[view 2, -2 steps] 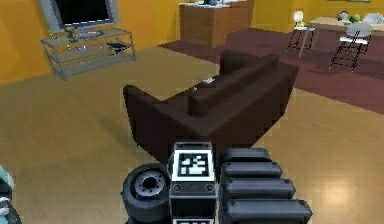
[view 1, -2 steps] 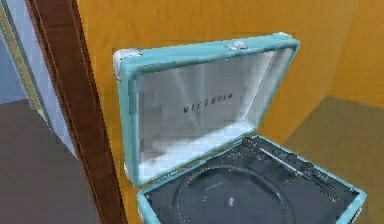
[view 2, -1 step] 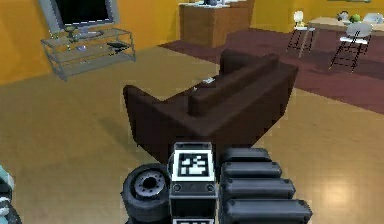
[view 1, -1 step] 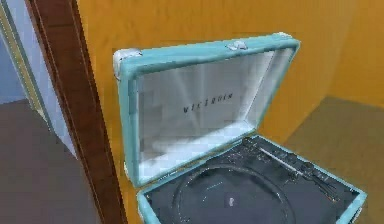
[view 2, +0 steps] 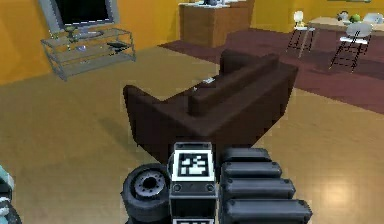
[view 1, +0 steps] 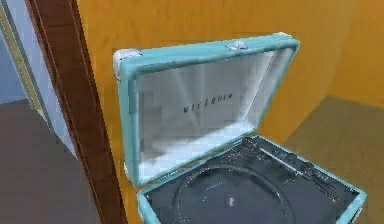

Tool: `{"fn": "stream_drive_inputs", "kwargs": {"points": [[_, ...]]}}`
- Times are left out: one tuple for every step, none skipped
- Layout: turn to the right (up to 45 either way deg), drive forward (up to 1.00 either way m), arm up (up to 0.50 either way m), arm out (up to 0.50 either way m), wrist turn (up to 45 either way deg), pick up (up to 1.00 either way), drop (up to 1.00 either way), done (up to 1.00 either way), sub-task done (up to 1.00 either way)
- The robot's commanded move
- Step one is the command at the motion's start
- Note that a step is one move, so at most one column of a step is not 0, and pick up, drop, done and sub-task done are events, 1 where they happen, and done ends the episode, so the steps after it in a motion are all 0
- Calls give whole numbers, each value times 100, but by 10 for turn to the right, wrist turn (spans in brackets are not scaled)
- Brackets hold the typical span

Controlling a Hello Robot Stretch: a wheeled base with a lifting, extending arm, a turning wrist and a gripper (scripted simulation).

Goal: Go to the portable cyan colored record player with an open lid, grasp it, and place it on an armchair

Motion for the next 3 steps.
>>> {"fn": "stream_drive_inputs", "kwargs": {"points": [[450, 0, 0, 0, 0, 0, 0, 0, 0], [450, 0, 0, 0, 0, 0, 0, 0, 0], [450, 0, 0, 0, 0, 0, 0, 0, 0]]}}
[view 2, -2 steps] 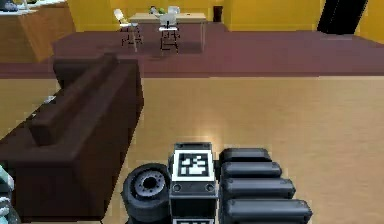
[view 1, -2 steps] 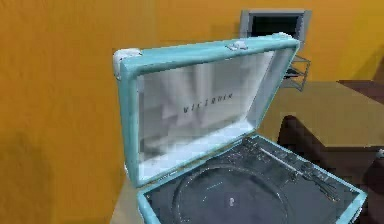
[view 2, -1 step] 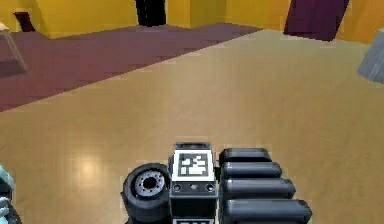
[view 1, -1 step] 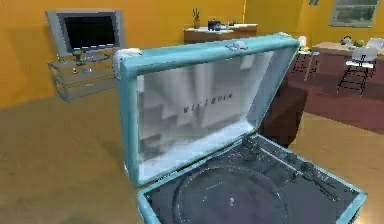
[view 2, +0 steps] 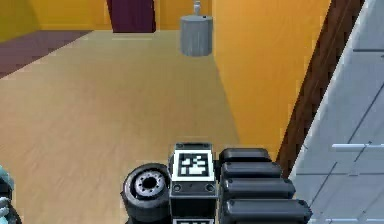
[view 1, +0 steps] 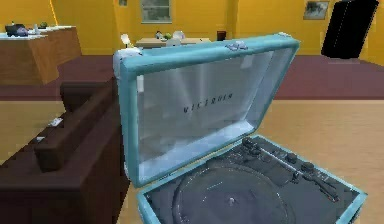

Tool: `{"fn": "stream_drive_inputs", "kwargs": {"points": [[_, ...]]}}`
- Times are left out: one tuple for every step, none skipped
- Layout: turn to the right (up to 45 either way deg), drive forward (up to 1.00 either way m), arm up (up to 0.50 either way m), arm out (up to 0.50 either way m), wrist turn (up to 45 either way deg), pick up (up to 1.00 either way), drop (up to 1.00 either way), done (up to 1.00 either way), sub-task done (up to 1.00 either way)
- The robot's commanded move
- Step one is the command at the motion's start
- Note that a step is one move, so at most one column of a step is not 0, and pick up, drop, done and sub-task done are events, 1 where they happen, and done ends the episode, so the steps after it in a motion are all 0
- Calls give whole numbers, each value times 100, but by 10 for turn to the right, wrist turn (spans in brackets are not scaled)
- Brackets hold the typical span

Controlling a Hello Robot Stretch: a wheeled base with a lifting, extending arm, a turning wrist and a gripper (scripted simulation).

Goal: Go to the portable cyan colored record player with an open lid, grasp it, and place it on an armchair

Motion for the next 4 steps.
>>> {"fn": "stream_drive_inputs", "kwargs": {"points": [[420, 0, 0, 0, 0, 0, 0, 0, 0], [0, 20, 0, 0, 0, 0, 0, 0, 0], [450, 0, 0, 0, 0, 0, 0, 0, 0], [450, 0, 0, 0, 0, 0, 0, 0, 0]]}}
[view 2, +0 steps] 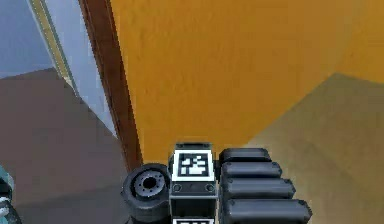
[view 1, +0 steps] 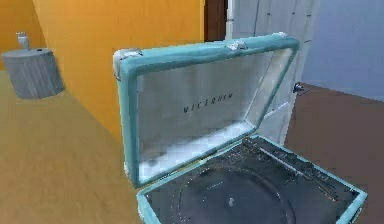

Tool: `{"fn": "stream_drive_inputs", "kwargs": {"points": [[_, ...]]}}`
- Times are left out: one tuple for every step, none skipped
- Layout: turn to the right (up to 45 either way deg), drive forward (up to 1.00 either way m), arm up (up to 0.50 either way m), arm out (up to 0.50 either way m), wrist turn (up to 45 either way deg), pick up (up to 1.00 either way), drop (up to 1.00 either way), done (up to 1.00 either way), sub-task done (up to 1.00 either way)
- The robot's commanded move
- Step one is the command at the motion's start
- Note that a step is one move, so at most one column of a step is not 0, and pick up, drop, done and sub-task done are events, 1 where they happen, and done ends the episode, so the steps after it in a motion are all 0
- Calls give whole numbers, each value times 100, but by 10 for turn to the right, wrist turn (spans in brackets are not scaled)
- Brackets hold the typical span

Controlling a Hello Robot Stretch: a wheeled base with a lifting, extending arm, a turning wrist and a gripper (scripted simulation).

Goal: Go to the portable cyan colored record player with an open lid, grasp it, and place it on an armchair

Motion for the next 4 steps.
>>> {"fn": "stream_drive_inputs", "kwargs": {"points": [[180, 0, 0, 0, 0, 0, 0, 0, 0], [0, 65, 0, 0, 0, 0, 0, 0, 0], [90, 0, 0, 0, 0, 0, 0, 0, 0], [0, 10, 0, 0, 0, 0, 0, 0, 0]]}}
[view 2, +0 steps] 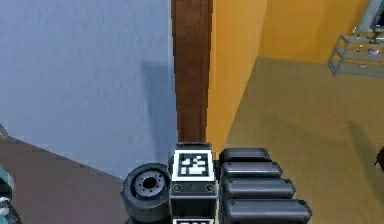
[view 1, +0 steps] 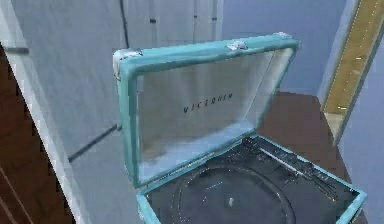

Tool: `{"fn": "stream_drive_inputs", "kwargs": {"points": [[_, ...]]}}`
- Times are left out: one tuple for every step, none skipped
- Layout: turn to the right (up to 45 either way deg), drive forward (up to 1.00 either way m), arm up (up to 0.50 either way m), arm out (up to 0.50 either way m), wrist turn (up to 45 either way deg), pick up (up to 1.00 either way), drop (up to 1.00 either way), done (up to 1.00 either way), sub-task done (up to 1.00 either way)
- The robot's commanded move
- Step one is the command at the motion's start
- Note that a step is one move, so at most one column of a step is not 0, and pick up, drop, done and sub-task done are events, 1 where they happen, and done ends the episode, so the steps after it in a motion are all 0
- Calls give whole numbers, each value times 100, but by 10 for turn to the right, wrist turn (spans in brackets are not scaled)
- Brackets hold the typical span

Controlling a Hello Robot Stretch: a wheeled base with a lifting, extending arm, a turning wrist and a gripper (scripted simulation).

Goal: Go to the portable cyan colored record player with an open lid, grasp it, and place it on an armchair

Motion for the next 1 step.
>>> {"fn": "stream_drive_inputs", "kwargs": {"points": [[60, 0, 0, 0, 0, 0, 0, 0, 0]]}}
